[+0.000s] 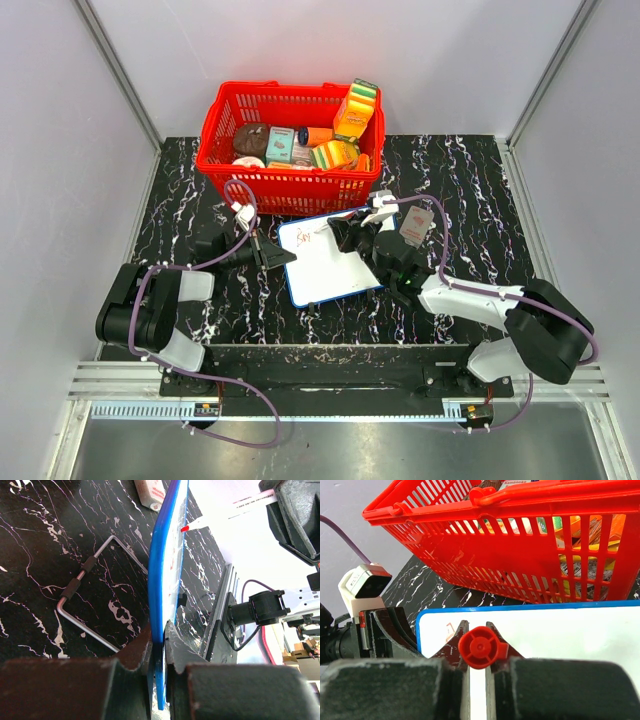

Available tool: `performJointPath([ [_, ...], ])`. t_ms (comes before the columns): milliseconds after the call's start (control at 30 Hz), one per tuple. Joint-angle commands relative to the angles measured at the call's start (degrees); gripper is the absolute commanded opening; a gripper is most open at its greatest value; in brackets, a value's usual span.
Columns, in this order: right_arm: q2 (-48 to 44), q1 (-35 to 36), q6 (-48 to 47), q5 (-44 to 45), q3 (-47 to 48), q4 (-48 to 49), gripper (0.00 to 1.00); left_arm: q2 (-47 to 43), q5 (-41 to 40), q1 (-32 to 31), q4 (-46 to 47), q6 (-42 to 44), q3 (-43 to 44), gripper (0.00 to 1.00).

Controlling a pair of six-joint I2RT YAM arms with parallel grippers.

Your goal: Write a sentence on the whiteboard

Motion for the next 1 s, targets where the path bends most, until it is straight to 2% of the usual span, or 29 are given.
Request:
performJointPath([
  [0, -0.51, -0.52, 0.11, 1.87, 0.15, 1.98, 0.00, -0.03, -3.07, -0.63, -0.55, 5.66, 0.77, 0.00],
  [967, -0.51, -0.61, 1.34, -3.31, -0.99, 0.49, 0.00, -0.12, -3.16, -0.63, -0.46, 5.57, 0.69, 0.00],
])
